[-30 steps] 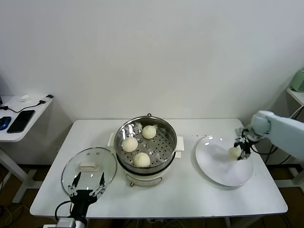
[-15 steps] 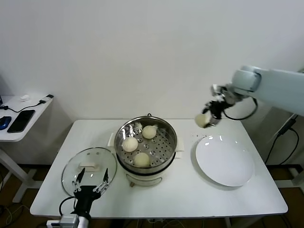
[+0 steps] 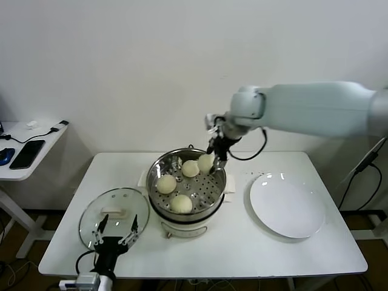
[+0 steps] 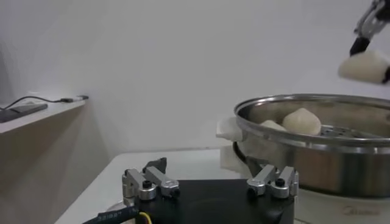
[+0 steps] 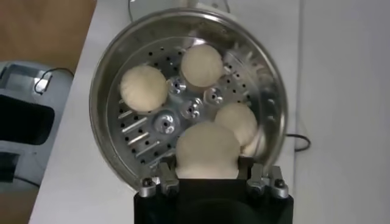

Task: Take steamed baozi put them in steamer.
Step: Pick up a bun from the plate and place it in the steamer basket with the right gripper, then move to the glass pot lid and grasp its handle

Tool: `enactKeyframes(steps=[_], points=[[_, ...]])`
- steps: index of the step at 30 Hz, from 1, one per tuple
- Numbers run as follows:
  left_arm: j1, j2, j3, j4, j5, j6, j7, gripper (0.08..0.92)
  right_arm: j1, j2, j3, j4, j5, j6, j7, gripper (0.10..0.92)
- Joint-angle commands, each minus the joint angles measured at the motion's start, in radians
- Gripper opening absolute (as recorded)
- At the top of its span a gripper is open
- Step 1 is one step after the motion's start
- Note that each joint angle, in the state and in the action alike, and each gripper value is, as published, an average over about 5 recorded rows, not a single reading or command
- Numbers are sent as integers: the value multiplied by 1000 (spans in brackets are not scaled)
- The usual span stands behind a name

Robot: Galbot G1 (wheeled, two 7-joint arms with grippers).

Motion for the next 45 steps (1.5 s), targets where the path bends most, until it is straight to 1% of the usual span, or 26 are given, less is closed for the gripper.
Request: enactKeyframes(steps=[1, 6, 16, 19, 24, 26, 31, 34, 35, 37, 39, 42, 45], points=[[-1, 1, 1, -1, -5, -1, 0, 823, -107, 120, -24, -21, -13, -49, 59, 662], [-11, 4, 0, 7, -13, 1, 2, 823, -136, 98, -38, -37, -44, -49, 69, 662], [-23, 15, 4, 18, -24, 3, 3, 823, -155, 79, -29, -42, -54, -51, 79, 662], [-24, 16, 4, 18, -27, 3, 3, 823, -154, 80, -29, -44, -55, -46, 74, 678], [-22, 17, 4, 15, -29, 3, 3, 823, -139, 77, -33, -47, -60, -11, 35, 797], [-21, 17, 3, 13, -30, 4, 3, 823, -126, 67, -29, -45, -60, 6, 17, 816], [-16, 18, 0, 3, -34, 8, 3, 823, -67, -4, 23, -33, -32, 78, -80, 822], [-11, 20, -2, -4, -38, 11, 3, 823, -39, -69, 88, -23, 25, 92, -93, 823], [-9, 21, -3, -6, -40, 13, 3, 823, -37, -92, 114, -19, 47, 89, -75, 823], [-6, 22, -4, -12, -44, 15, 3, 823, -54, -142, 190, -15, 88, 78, 13, 823], [-4, 22, -5, -17, -45, 16, 3, 823, -103, -192, 293, -21, 100, 72, 169, 823], [-2, 21, -5, -25, -46, 18, 3, 823, -220, -260, 477, -36, 61, 94, 413, 823], [-3, 22, -4, -32, -58, 25, 1, 823, -353, -331, 651, -26, -1, 111, 610, 823]])
